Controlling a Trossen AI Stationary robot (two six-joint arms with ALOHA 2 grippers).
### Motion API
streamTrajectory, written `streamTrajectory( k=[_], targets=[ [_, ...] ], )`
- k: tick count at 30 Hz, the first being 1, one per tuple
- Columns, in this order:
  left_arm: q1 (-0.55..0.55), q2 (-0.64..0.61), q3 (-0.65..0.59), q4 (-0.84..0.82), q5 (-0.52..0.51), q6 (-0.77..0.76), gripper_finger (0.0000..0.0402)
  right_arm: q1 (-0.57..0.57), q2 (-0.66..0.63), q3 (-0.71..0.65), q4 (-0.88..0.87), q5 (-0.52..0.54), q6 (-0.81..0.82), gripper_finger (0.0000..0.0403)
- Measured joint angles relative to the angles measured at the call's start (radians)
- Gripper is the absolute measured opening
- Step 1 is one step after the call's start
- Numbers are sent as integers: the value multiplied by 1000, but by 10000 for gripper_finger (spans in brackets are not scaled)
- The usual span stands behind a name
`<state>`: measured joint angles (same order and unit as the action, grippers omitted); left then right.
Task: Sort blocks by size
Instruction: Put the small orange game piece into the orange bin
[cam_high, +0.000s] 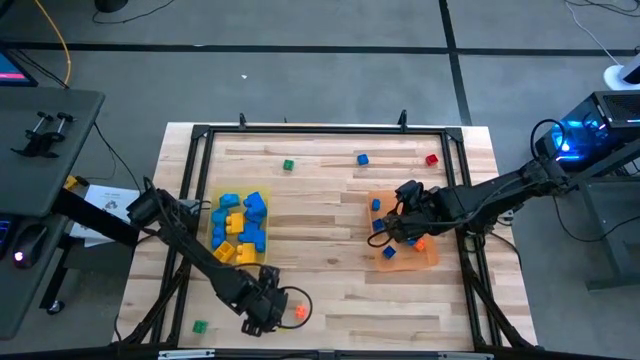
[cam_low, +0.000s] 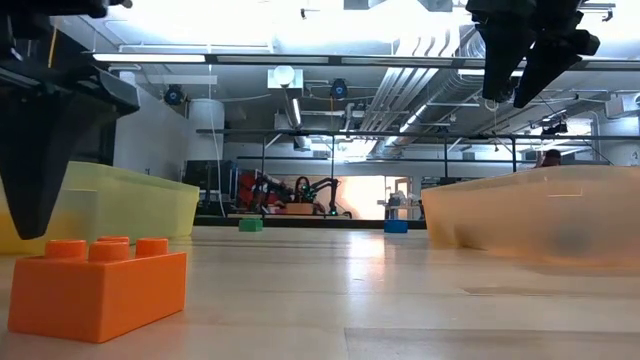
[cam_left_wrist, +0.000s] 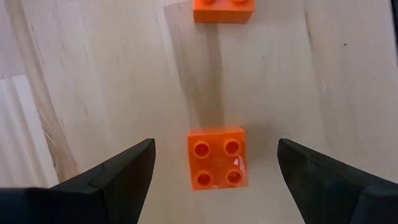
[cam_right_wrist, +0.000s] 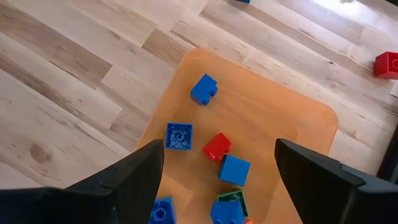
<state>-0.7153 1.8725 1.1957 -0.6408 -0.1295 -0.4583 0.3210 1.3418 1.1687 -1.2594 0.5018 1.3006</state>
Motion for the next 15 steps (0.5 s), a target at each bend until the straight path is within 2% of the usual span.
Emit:
streamTrajectory(
  k=[15],
  targets=[
    [-6, 53, 1, 10, 20, -43, 317, 0, 0, 0, -2, 2, 0, 303]
  ],
)
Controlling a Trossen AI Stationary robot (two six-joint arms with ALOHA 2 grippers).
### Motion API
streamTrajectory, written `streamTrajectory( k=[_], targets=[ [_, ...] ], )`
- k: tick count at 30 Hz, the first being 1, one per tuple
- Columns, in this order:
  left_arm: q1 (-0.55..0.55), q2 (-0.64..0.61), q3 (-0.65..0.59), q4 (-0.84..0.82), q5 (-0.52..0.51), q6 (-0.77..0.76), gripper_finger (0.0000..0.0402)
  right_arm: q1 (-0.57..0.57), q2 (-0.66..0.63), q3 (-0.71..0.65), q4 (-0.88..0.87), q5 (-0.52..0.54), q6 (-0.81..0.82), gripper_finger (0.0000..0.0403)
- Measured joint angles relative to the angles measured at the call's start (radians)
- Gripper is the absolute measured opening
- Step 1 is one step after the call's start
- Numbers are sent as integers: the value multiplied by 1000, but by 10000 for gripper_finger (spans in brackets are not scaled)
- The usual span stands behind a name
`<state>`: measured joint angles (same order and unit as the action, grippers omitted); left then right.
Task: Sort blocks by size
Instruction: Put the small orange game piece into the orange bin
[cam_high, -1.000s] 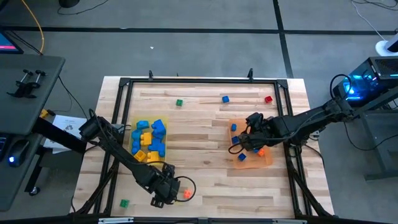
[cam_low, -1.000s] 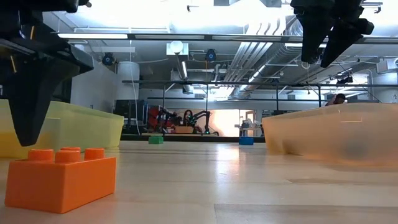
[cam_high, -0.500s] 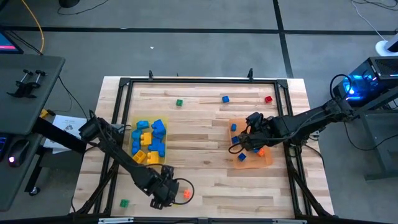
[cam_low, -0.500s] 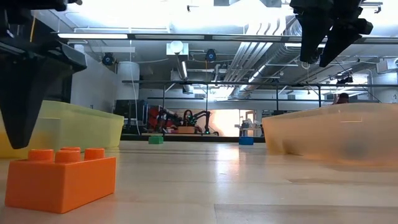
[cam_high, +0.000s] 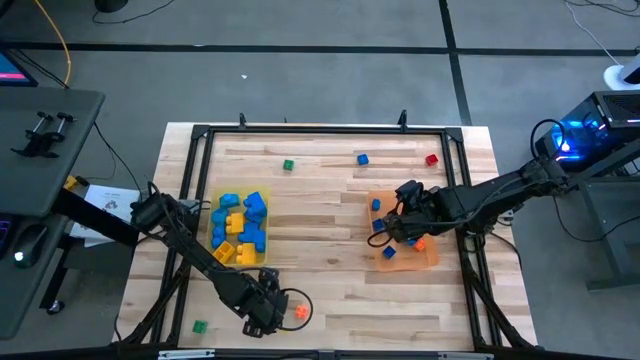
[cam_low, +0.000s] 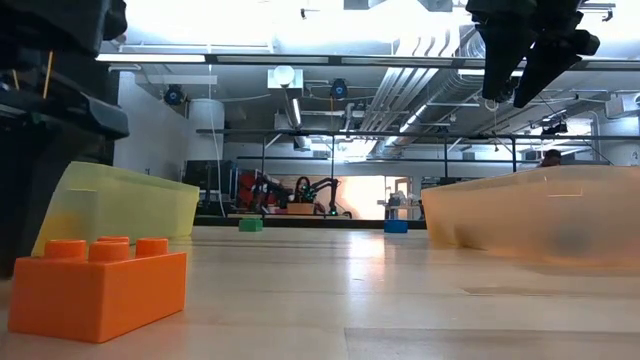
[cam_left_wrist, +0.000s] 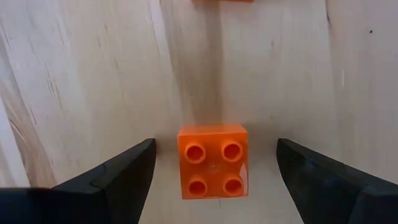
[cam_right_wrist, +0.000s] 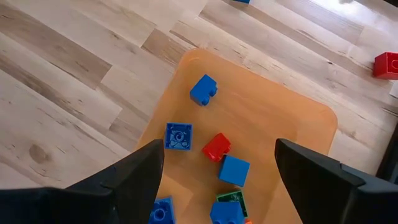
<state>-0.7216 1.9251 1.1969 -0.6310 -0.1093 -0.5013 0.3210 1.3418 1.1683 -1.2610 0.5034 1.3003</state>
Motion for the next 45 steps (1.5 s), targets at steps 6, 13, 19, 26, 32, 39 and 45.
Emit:
streamTrajectory(
  k=[6, 13, 19, 26, 32, 39, 45],
  targets=[
    [0, 0, 0, -10, 3, -3, 232, 0, 0, 0, -2, 0, 0, 303],
    [32, -8, 1, -30, 9, 12, 93, 9, 0, 1, 1, -6, 0, 303],
    [159, -68, -2, -33, -68, 93, 93, 93, -29, 41, 15, 2, 19, 303],
    [401, -155, -1, 235, -101, 264, 93, 251, -70, 106, 71, 204, 162, 303],
    [579, -142, 7, 614, 25, 268, 93, 317, -70, 113, 98, 284, 239, 303],
    [667, -4, 156, 687, 62, 269, 93, 333, -69, 113, 136, 380, 246, 303],
    [698, 154, 347, 674, 76, 271, 93, 332, -69, 113, 154, 450, 245, 303]
  ],
)
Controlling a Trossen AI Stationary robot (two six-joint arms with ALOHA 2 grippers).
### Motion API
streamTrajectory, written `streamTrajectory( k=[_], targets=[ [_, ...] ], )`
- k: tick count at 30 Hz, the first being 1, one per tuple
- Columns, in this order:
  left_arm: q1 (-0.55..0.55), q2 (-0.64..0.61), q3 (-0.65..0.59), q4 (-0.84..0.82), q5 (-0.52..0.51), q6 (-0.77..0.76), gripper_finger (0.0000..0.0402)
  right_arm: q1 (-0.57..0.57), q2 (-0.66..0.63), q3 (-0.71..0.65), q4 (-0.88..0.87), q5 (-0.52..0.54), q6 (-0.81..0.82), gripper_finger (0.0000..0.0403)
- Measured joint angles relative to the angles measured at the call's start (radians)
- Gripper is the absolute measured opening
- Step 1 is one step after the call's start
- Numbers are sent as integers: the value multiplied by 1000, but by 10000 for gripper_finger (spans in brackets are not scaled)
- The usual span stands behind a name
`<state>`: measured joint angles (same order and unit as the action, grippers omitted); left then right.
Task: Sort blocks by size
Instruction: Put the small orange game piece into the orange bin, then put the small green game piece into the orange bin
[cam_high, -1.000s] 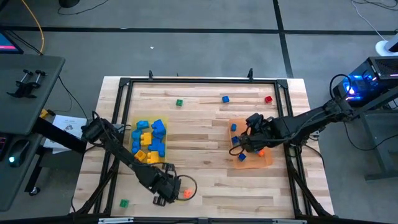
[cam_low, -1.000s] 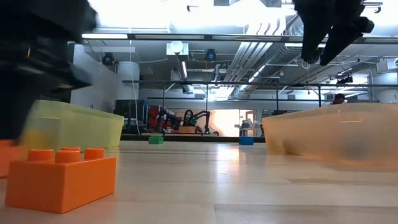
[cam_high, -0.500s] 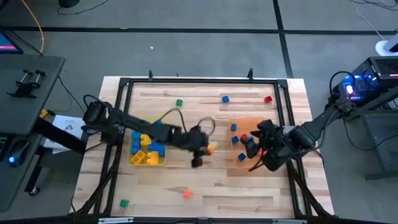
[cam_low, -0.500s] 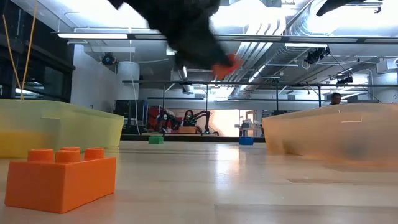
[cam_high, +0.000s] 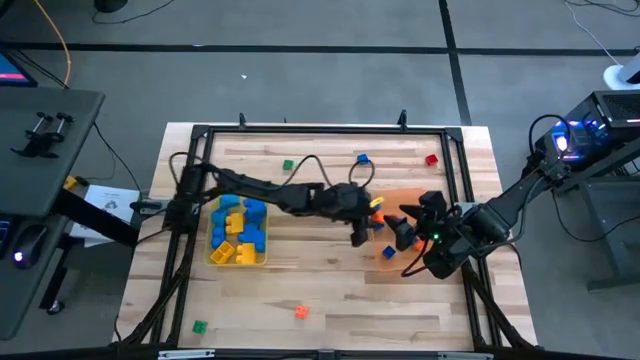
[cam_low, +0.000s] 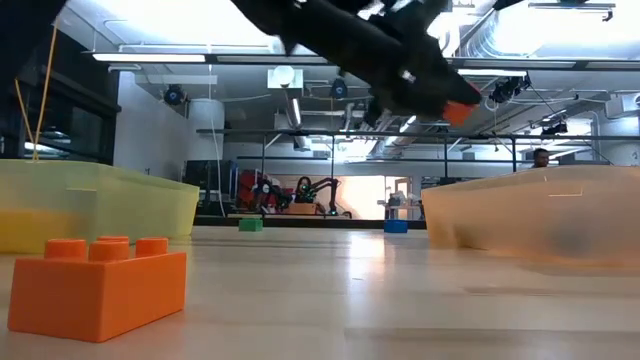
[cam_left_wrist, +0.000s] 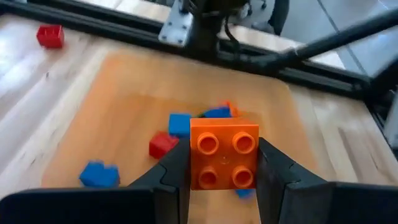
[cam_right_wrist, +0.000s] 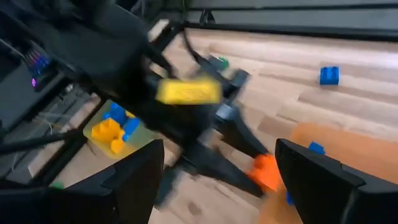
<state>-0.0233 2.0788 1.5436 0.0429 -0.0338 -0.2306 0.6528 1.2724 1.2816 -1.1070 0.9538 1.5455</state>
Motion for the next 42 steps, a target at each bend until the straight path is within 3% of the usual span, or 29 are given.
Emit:
streamTrajectory(
  k=[6, 8, 13, 18, 21, 24, 29, 34, 38, 42],
  targets=[
    [33, 137, 194, 26, -12, -5, 98, 0, 0, 0, 17, 50, -1, 303],
    [44, 158, 229, -12, -13, -32, 131, 0, 0, 0, 21, 57, -1, 303],
    [59, 162, 272, -35, 0, -56, 259, 0, 0, 0, 28, 88, -2, 303],
    [67, 136, 323, -281, 115, -84, 336, 0, 0, 0, 33, 94, -29, 303],
    [66, 100, 324, -478, 208, -84, 347, 0, 0, 0, 33, 93, -45, 303],
    [25, 34, 268, -666, 223, -62, 345, 1, 0, 0, 33, 93, -71, 303],
    [-174, -167, -4, -653, 109, -88, 340, 1, 0, 0, 29, 88, -75, 303],
    [-452, -433, -299, -610, -47, -270, 339, 1, 0, 0, 15, 64, -91, 303],
    [-706, -553, -377, -807, -71, -430, 339, 1, 0, 0, -3, 32, -107, 303],
    [-918, -545, -382, -962, -20, -540, 339, 1, 0, 0, -3, 31, -132, 303]
  ],
)
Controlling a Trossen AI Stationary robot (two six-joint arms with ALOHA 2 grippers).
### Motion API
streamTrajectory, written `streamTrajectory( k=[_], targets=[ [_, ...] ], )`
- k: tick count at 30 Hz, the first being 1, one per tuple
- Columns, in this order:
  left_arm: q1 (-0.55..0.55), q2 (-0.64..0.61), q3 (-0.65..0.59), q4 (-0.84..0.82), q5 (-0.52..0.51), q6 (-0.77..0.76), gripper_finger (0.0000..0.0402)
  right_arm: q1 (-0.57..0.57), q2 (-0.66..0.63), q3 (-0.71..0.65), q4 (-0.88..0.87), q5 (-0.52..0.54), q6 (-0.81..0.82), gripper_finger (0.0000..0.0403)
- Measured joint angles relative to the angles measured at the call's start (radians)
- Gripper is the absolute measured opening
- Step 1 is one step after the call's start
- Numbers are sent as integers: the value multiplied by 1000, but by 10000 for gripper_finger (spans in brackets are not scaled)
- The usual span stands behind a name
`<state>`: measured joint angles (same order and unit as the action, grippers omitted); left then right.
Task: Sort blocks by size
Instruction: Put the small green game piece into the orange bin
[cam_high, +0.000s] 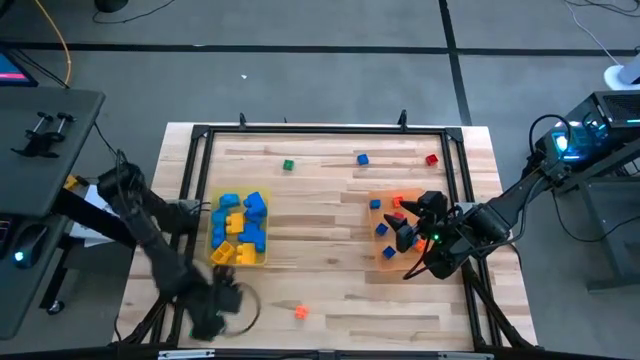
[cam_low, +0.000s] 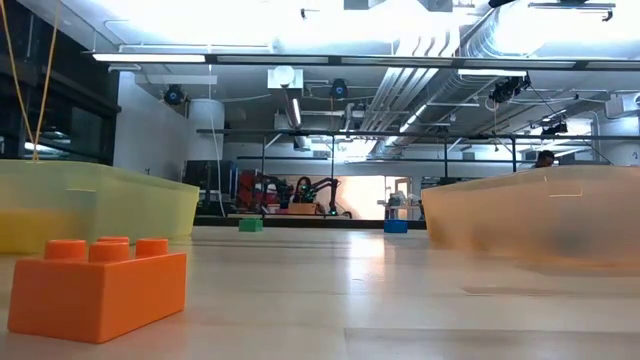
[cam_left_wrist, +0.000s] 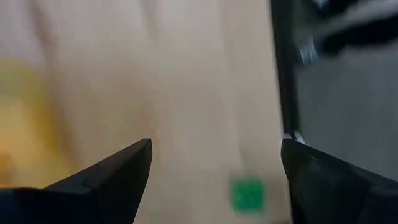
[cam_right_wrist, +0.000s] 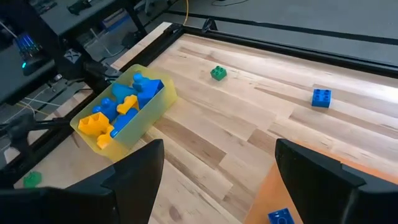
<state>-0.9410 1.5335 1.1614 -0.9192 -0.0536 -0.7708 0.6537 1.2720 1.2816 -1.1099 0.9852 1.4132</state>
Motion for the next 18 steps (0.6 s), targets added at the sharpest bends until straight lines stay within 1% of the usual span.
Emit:
streamTrajectory(
  k=[2, 4, 6, 7, 11, 18],
  targets=[
    [-64, 28, 1, -3, 81, -13, 339, 0, 0, 0, 0, 0, 0, 303],
    [-109, 63, 1, 0, 185, -20, 339, 0, 0, 0, 0, 0, 0, 303],
    [-128, 94, 1, -1, 261, -30, 339, 0, 0, 0, 0, 0, 0, 303],
    [-132, 106, 1, 1, 281, -32, 339, 0, 0, 0, 0, 0, 0, 303],
    [-140, 139, -7, 38, 289, -30, 339, 0, 0, 0, 0, 0, 0, 303],
    [-133, 168, -78, 115, 283, -71, 339, 0, 0, 0, 0, 0, -1, 303]
  ],
)
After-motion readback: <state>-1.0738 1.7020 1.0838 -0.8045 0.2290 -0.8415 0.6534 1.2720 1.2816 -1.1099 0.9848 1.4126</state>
